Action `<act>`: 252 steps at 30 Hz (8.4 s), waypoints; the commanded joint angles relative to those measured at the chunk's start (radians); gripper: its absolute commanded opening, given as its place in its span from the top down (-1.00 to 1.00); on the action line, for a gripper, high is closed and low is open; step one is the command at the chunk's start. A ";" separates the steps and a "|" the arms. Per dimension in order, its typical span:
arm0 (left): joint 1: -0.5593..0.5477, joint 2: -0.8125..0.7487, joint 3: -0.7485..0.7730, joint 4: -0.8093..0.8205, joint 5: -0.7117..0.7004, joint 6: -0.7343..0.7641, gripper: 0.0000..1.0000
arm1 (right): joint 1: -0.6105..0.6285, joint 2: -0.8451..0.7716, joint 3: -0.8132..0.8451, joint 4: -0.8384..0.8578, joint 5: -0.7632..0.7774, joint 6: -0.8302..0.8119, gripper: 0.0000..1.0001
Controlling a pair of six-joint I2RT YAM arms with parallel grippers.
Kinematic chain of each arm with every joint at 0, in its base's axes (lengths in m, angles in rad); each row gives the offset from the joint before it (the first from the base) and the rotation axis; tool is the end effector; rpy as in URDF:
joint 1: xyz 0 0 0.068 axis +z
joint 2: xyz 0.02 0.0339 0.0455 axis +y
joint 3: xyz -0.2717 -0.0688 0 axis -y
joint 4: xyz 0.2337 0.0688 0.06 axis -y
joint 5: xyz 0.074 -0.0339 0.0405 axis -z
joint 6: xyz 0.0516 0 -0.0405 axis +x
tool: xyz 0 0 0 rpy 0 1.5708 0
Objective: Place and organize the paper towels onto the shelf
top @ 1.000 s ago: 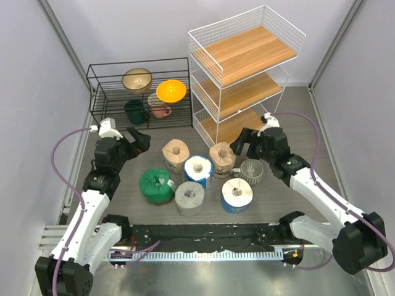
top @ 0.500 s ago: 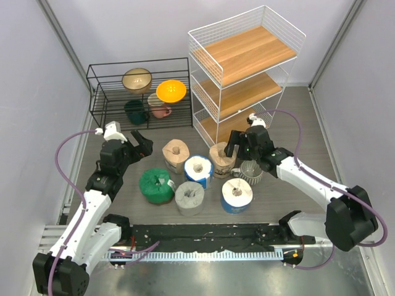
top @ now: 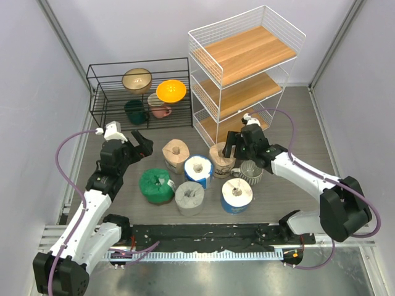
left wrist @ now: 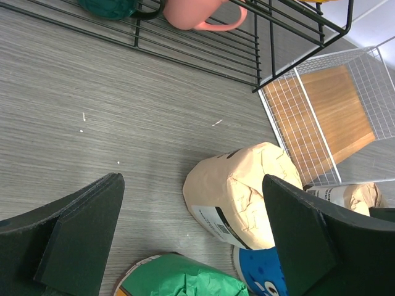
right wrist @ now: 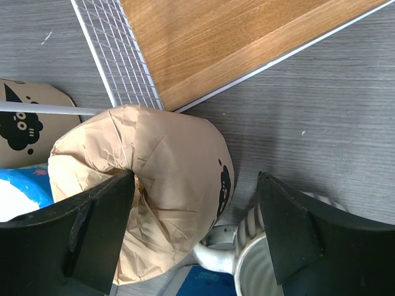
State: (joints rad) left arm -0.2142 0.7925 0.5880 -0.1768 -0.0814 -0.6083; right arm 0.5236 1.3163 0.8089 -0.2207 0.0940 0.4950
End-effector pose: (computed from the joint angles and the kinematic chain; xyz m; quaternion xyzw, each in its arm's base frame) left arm 0.1833 -0.0356 0.2716 -0.1844 0.8071 -0.1929 0.5266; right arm 0.2437 0.1351 0.2319 0.0062 0.9117 0.1618 0.3776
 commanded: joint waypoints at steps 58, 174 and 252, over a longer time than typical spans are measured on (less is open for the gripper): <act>-0.004 -0.030 -0.001 -0.006 -0.040 -0.010 -0.99 | -0.272 0.110 0.154 0.316 0.394 0.188 0.27; -0.004 -0.001 -0.022 0.013 -0.003 -0.027 -0.99 | -0.369 -0.388 -0.620 1.080 0.038 0.214 -0.87; -0.004 0.022 -0.036 0.033 0.022 -0.041 -0.99 | 0.405 -0.470 0.006 -0.123 0.370 0.186 -0.83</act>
State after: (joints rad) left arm -0.2142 0.8383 0.5507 -0.1661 -0.0700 -0.6510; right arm 0.7273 0.8551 0.7853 -0.2825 0.2600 0.6090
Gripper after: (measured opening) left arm 0.996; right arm 0.920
